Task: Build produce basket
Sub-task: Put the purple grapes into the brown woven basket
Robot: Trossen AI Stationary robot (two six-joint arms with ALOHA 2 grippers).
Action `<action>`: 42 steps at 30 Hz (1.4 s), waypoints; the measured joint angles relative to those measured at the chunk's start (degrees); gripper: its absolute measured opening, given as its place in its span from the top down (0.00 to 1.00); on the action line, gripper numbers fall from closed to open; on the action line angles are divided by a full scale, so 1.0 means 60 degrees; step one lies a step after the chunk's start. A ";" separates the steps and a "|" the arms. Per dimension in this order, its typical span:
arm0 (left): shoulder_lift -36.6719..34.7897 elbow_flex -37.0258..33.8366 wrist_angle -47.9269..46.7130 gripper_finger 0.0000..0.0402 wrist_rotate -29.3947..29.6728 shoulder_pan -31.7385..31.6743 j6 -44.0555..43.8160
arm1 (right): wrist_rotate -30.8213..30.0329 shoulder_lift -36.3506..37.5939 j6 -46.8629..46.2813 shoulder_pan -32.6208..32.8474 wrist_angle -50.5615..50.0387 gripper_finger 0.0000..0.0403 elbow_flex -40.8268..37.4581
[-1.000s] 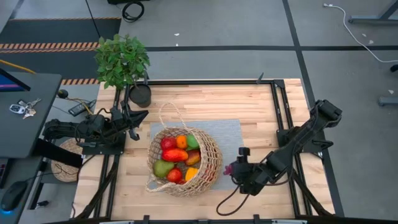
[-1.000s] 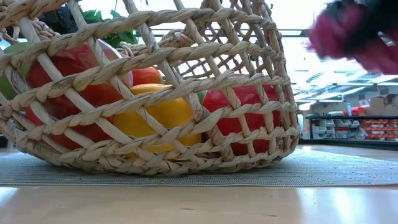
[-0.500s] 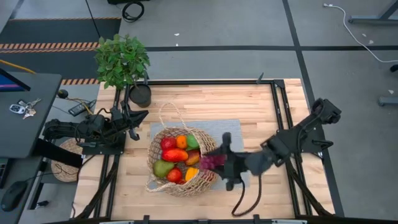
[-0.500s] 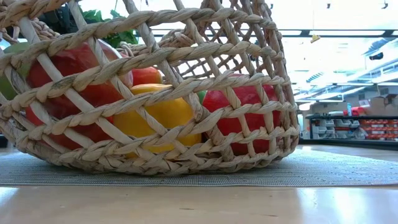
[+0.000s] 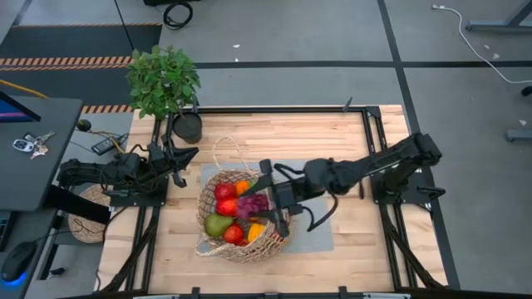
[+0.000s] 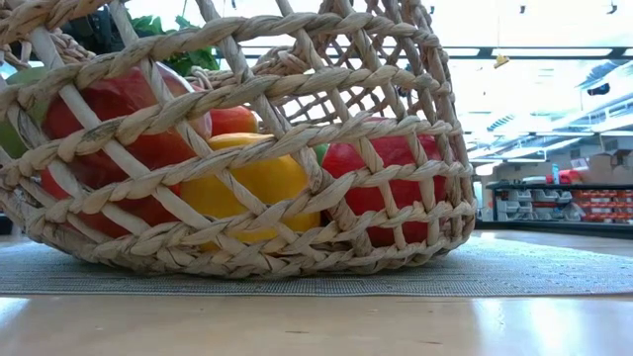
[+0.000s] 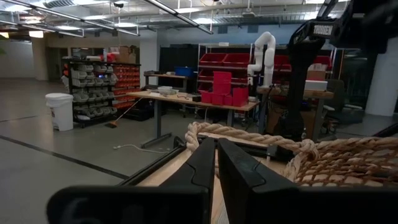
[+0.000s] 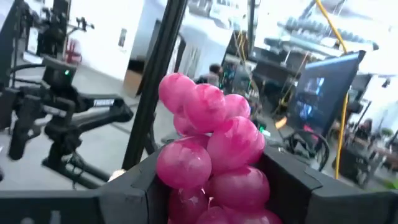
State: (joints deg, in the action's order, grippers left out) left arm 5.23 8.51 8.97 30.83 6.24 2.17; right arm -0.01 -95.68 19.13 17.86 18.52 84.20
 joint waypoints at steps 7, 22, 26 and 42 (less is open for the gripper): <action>0.0001 0.0000 0.0007 0.92 0.0000 -0.0001 -0.0003 | 0.0033 -0.1444 0.0257 -0.0186 0.1840 0.49 0.0028; 0.0001 0.0000 0.0018 0.93 0.0000 -0.0002 -0.0003 | -0.1091 -0.3125 -0.0267 -0.0556 -0.2548 0.49 0.2543; 0.0001 0.0000 0.0020 0.92 -0.0001 -0.0001 -0.0003 | -0.1211 -0.3129 -0.0269 -0.0853 -0.2764 0.49 0.2435; 0.0132 0.0000 0.0000 0.93 0.0004 0.0000 -0.0001 | -0.1173 -0.4081 -0.0273 -0.1138 -0.3758 0.45 0.2433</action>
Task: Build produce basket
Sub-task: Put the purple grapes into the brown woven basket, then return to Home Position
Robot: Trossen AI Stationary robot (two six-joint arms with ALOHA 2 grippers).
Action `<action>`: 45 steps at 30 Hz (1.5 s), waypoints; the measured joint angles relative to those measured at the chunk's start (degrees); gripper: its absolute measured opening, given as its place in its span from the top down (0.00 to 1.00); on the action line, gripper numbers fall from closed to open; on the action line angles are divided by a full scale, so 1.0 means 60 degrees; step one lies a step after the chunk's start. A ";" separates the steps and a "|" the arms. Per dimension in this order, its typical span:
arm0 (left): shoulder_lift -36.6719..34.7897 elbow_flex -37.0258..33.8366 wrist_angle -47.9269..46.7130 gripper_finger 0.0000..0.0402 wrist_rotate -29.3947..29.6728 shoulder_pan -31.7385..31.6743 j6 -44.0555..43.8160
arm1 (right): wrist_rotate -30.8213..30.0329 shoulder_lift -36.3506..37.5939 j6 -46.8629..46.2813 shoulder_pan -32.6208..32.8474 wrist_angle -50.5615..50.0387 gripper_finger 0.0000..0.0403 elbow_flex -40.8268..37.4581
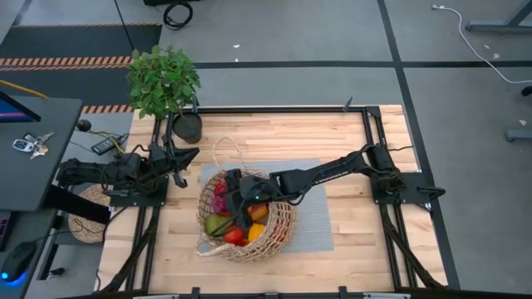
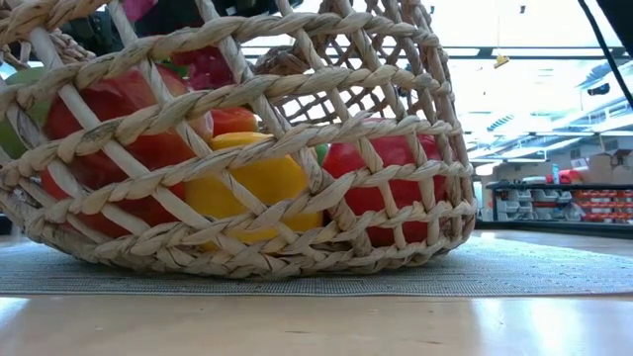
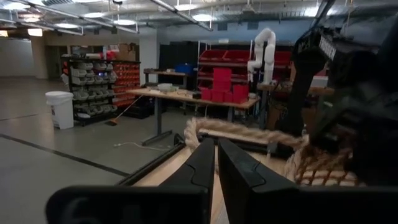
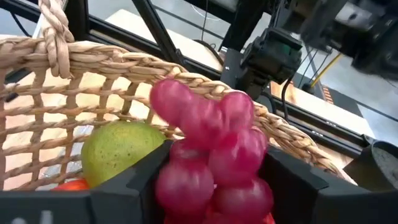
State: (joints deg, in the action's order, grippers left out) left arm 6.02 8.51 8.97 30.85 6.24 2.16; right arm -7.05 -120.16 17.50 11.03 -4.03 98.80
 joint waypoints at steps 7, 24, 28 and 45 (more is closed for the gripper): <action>0.0051 -0.0007 -0.0030 0.92 -0.0006 0.0000 -0.0002 | -0.0146 0.0009 0.0031 0.0004 0.0086 0.29 0.0001; 0.0058 -0.0007 0.0011 0.91 -0.0007 0.0000 -0.0002 | -0.3216 0.2586 0.0560 0.0663 -0.1680 0.23 0.0048; 0.0058 -0.0007 0.0014 0.92 -0.0007 -0.0001 -0.0002 | -0.4018 0.3736 0.0155 0.0901 -0.1498 0.24 -0.1482; 0.0058 -0.0007 0.0061 0.93 -0.0004 0.0000 -0.0004 | -0.3473 0.9753 -0.1794 0.1809 0.3732 0.24 -1.0170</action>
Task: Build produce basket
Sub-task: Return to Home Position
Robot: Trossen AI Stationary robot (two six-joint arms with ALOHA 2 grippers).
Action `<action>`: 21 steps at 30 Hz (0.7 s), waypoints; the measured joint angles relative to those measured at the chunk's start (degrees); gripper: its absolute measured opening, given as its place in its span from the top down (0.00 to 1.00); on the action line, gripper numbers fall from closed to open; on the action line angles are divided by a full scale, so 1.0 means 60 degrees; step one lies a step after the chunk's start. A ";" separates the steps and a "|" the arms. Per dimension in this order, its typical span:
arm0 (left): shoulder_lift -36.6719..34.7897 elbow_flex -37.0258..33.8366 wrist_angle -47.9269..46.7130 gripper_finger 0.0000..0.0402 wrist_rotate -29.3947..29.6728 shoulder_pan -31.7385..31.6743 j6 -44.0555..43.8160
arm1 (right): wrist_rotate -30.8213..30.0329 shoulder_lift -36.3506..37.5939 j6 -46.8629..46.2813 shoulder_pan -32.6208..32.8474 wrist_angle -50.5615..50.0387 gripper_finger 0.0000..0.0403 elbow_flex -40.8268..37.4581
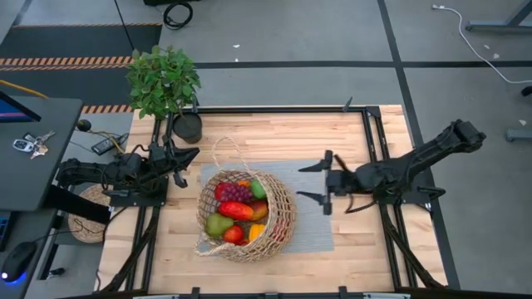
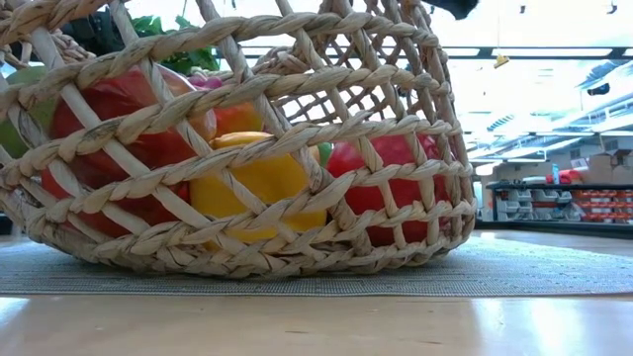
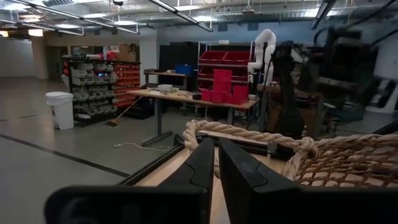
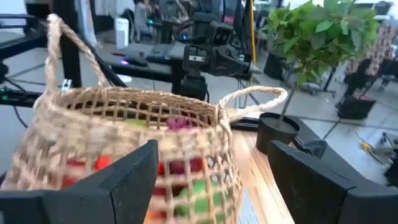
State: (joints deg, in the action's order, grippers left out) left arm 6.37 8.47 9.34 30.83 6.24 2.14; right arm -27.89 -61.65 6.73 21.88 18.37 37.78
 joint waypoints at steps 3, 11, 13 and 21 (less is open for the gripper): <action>0.0000 0.0000 0.0073 0.93 -0.0015 0.0000 -0.0890 | 0.0265 0.0906 0.0158 -0.0239 0.0883 0.24 -0.1222; -0.0003 0.0007 -0.0265 0.91 -0.2911 0.0003 -0.2204 | 0.2139 0.3366 -0.0248 -0.1890 0.1752 0.24 -0.3579; -0.0004 0.0007 -0.0643 0.91 -0.3459 0.0005 -0.2235 | 0.2596 0.3875 -0.0490 -0.2537 0.2081 0.24 -0.4031; 0.0000 -0.0344 -0.1585 0.93 -0.3437 0.0156 -0.2202 | 0.4830 0.5189 -0.1864 -0.4761 0.3096 0.24 -0.5691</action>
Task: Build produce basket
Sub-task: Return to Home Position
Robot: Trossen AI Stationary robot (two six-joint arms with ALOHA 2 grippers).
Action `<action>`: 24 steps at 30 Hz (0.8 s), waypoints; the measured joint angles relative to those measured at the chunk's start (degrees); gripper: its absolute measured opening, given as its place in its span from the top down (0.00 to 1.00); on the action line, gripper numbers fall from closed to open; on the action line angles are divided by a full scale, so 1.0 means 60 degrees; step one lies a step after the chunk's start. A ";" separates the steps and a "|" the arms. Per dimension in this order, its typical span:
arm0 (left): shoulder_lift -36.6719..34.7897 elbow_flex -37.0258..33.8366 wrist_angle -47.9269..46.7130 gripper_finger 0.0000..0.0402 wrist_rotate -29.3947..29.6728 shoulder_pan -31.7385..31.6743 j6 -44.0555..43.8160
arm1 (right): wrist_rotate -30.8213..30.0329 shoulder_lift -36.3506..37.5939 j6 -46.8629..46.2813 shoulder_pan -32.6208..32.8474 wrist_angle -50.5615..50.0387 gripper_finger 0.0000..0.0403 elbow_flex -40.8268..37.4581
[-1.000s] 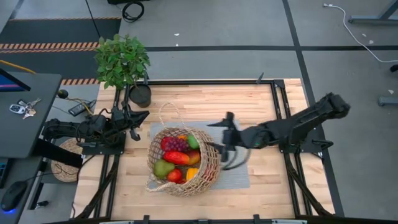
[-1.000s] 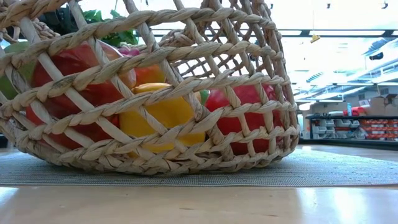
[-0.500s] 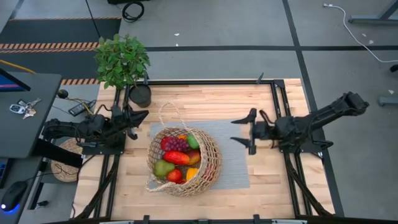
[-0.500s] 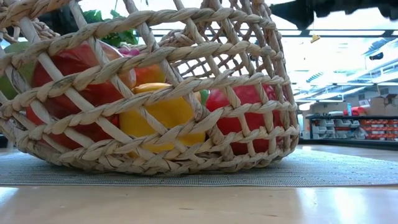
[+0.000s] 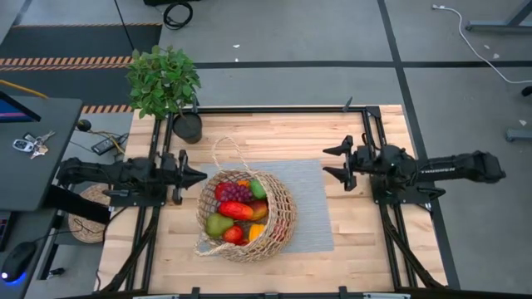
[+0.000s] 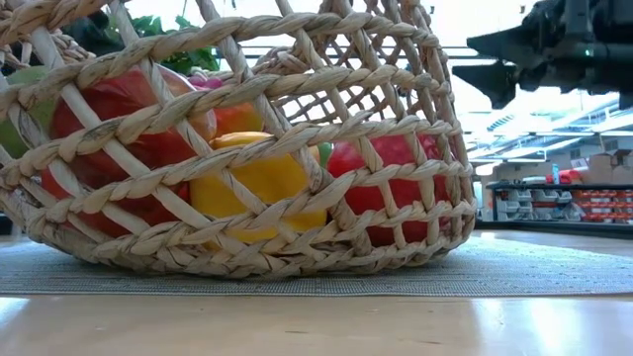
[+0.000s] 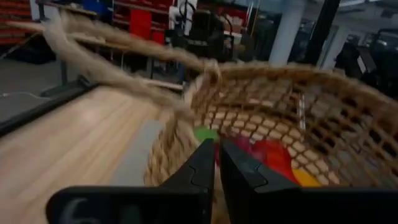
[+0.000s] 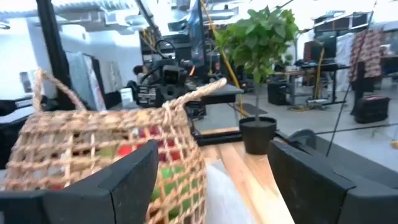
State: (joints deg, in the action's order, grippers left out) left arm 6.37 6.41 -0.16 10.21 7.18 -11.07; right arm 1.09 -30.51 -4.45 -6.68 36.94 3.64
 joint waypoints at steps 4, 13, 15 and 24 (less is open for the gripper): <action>0.0000 -0.0476 0.0153 0.91 0.0006 0.0266 -0.0138 | 0.0732 0.0454 -0.0565 -0.0577 0.0126 0.24 -0.0391; -0.0015 -0.0982 0.0750 0.93 0.0051 0.0913 -0.0437 | 0.1443 0.1656 -0.0508 -0.1567 -0.0956 0.24 -0.0539; -0.0015 -0.0982 0.0754 0.93 0.0064 0.1001 -0.0548 | 0.1787 0.1915 -0.0530 -0.1833 -0.1268 0.24 -0.0542; -0.0007 -0.0986 0.0780 0.91 0.0309 0.1049 -0.0542 | 0.2373 0.2301 -0.0727 -0.2446 -0.2279 0.24 -0.0543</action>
State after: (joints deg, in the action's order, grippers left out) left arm 6.33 0.49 4.52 12.06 13.47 -14.32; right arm 15.33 -16.71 -8.82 -21.36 23.27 0.38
